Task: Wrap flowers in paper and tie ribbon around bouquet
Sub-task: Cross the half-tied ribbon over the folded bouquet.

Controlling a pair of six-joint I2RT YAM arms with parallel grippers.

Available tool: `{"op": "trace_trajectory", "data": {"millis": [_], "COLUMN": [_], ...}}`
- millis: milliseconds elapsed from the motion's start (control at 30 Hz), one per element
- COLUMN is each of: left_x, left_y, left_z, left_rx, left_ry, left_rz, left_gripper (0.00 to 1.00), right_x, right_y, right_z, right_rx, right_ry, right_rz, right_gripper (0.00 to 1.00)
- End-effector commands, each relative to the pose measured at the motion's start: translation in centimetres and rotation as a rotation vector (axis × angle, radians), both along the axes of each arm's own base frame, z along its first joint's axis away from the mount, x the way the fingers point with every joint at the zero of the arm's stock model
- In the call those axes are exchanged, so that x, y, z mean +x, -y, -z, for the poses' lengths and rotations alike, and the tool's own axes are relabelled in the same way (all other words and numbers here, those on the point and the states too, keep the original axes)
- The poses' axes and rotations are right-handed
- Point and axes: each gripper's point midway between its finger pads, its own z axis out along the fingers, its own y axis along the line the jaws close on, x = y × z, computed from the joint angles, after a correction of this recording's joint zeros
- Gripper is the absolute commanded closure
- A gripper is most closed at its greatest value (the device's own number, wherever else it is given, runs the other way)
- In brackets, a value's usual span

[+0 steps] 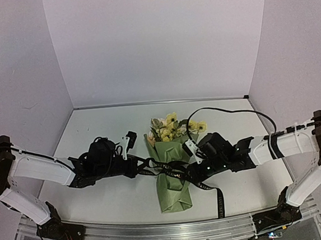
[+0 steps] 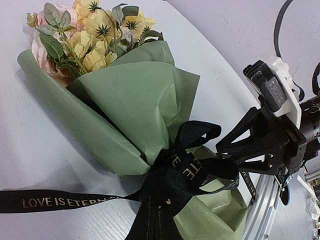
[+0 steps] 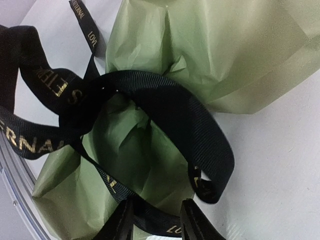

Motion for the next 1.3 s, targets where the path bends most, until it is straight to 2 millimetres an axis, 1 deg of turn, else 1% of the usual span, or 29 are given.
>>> {"op": "trace_trajectory", "data": {"millis": [0, 133, 200, 233, 267, 333, 433, 500, 567, 667, 733, 933, 1133, 1267], "left_x": [0.61, 0.58, 0.55, 0.52, 0.49, 0.47, 0.44, 0.42, 0.41, 0.36, 0.34, 0.27, 0.22, 0.21], "left_y": [0.35, 0.36, 0.39, 0.41, 0.43, 0.43, 0.45, 0.46, 0.43, 0.46, 0.50, 0.52, 0.49, 0.44], "left_z": [-2.73, -2.79, -2.82, -2.83, -2.80, -2.75, -2.83, -2.87, -2.84, -2.93, -2.97, -2.99, -3.05, -3.13], "left_rx": [-0.054, -0.056, -0.056, -0.058, -0.058, -0.058, -0.061, -0.062, -0.061, -0.064, -0.066, -0.069, -0.071, -0.075], "left_ry": [0.053, 0.053, 0.055, 0.054, 0.052, 0.050, 0.050, 0.050, 0.050, 0.050, 0.050, 0.049, 0.050, 0.050], "left_rz": [-0.007, -0.005, -0.002, -0.001, 0.001, 0.002, 0.004, 0.004, 0.004, 0.007, 0.009, 0.012, 0.013, 0.012], "left_gripper": [1.00, 1.00, 1.00, 1.00, 1.00, 1.00, 1.00, 1.00, 1.00, 1.00, 1.00, 1.00, 1.00, 1.00], "right_x": [-0.17, -0.38, -0.46, -0.46, -0.47, -0.50, -0.40, -0.40, -0.45, -0.41, -0.39, -0.42, -0.28, -0.03], "right_y": [-0.11, 0.11, 0.11, 0.10, 0.06, -0.11, -0.19, -0.22, -0.18, -0.11, -0.17, -0.40, -0.36, -0.18], "right_z": [-1.27, -1.31, -1.36, -1.40, -1.41, -1.47, -1.28, -1.12, -0.90, -0.78, -0.86, -0.85, -0.88, -1.11], "right_rx": [0.054, 0.060, 0.064, 0.066, 0.067, 0.071, 0.065, 0.063, 0.061, 0.059, 0.062, 0.071, 0.074, 0.075], "right_ry": [0.001, -0.004, -0.009, -0.010, -0.013, -0.015, -0.017, -0.023, -0.032, -0.034, -0.035, -0.049, -0.050, -0.036], "right_rz": [0.018, 0.023, 0.024, 0.025, 0.025, 0.020, 0.022, 0.025, 0.029, 0.036, 0.038, 0.043, 0.057, 0.072], "right_gripper": [0.70, 0.80, 0.88, 0.89, 0.87, 0.77, 0.72, 0.71, 0.73, 0.79, 0.82, 0.86, 1.00, 1.00]}}
